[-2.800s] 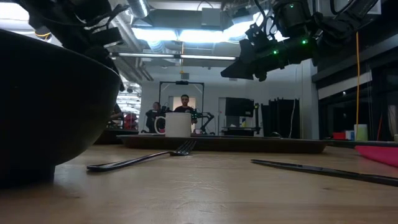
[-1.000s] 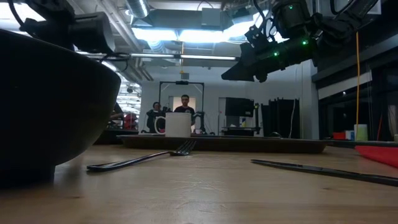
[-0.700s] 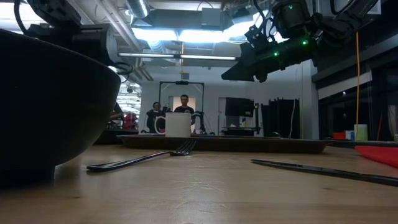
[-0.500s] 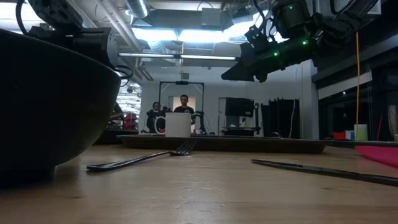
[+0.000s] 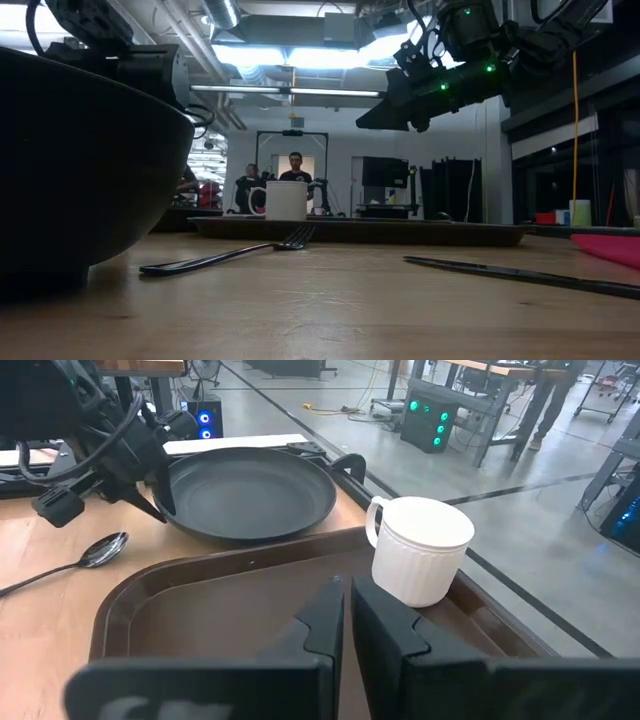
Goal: Set up tray
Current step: Put the black plate to the bottom of the white mug on the brown serving tray
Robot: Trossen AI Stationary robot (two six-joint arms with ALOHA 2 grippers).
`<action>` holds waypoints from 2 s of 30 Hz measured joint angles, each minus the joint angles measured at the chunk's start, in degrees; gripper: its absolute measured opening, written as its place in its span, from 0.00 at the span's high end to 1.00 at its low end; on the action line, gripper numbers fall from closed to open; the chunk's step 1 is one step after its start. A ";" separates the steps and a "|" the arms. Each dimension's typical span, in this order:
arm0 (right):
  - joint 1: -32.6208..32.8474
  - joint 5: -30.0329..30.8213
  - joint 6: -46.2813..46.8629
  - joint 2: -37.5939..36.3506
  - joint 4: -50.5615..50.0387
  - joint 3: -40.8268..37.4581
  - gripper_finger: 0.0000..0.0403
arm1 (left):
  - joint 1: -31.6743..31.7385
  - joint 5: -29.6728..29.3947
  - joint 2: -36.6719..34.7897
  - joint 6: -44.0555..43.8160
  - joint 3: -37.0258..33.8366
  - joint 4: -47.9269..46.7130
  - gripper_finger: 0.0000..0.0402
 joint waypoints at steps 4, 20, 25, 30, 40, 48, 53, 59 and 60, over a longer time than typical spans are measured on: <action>0.02 0.00 0.05 0.00 0.00 0.00 0.93 | -0.07 0.03 0.00 0.25 0.00 0.03 0.96; 0.00 -0.02 0.11 0.00 0.00 0.00 0.93 | -0.07 -0.41 -0.66 0.42 0.43 -0.71 0.99; 0.02 -0.02 0.12 0.00 0.01 0.00 0.93 | -0.73 -1.50 -3.83 0.06 2.68 -2.65 0.99; 0.00 -0.02 0.04 0.00 0.00 0.00 0.93 | -2.80 -2.80 -9.01 -0.55 2.91 -3.03 0.99; 0.00 -0.02 0.11 0.02 0.02 0.00 0.93 | -6.20 -6.68 -14.00 -2.17 3.93 -4.59 0.99; 0.00 -2.90 -0.11 0.02 2.90 0.00 0.93 | -8.01 -10.06 -13.36 6.45 10.74 -4.00 0.99; 0.28 -4.08 -1.80 -2.34 2.83 0.02 0.93 | -8.00 -9.40 -12.46 14.61 13.97 -2.45 0.99; 1.68 -4.07 -1.79 -6.98 -1.01 0.07 0.93 | -9.18 -6.21 -10.82 21.57 14.29 -0.22 0.99; 1.91 -4.07 -1.79 -7.46 -2.09 0.04 0.93 | -10.21 -6.19 -10.44 22.26 14.29 0.22 0.99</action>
